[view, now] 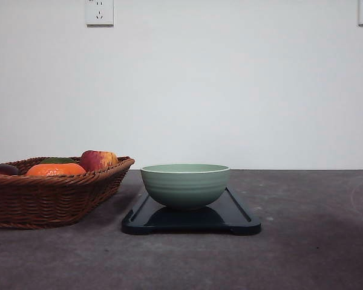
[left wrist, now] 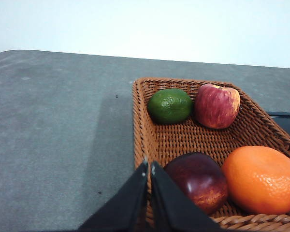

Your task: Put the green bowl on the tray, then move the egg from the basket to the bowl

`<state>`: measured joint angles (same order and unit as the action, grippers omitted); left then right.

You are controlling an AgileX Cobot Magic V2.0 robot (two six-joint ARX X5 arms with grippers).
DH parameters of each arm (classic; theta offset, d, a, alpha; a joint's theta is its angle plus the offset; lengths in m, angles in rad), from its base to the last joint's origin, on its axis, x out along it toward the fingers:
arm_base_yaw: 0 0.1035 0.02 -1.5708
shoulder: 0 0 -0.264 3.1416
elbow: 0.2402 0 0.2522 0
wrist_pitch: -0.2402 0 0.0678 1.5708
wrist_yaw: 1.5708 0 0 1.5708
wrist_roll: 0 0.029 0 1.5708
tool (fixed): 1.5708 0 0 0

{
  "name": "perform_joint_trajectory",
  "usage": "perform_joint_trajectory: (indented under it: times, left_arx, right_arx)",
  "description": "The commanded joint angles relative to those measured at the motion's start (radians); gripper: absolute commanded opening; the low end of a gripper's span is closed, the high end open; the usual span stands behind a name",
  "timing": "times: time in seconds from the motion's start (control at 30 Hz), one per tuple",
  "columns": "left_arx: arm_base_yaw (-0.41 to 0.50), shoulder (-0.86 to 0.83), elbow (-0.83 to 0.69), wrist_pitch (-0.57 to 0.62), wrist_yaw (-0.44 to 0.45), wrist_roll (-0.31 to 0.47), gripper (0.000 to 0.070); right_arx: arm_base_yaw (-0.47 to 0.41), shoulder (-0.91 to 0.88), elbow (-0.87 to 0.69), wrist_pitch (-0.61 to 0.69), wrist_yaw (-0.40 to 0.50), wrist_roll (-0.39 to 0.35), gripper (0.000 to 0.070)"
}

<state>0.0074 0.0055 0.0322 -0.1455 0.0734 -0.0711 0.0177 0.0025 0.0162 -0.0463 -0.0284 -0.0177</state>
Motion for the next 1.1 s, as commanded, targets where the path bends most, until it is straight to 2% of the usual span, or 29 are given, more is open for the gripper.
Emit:
perform_joint_trajectory:
  times: [0.0, 1.07]
  left_arx:
    - [0.002, -0.001, -0.019, 0.010, -0.003, 0.006, 0.0000]
    - [0.002, -0.001, -0.019, 0.010, -0.003, 0.006, 0.0000]
  right_arx:
    - [0.000, 0.001, -0.004, 0.009, 0.003, 0.014, 0.0016]
    - [0.000, 0.001, -0.004, 0.009, 0.003, 0.014, 0.0016]
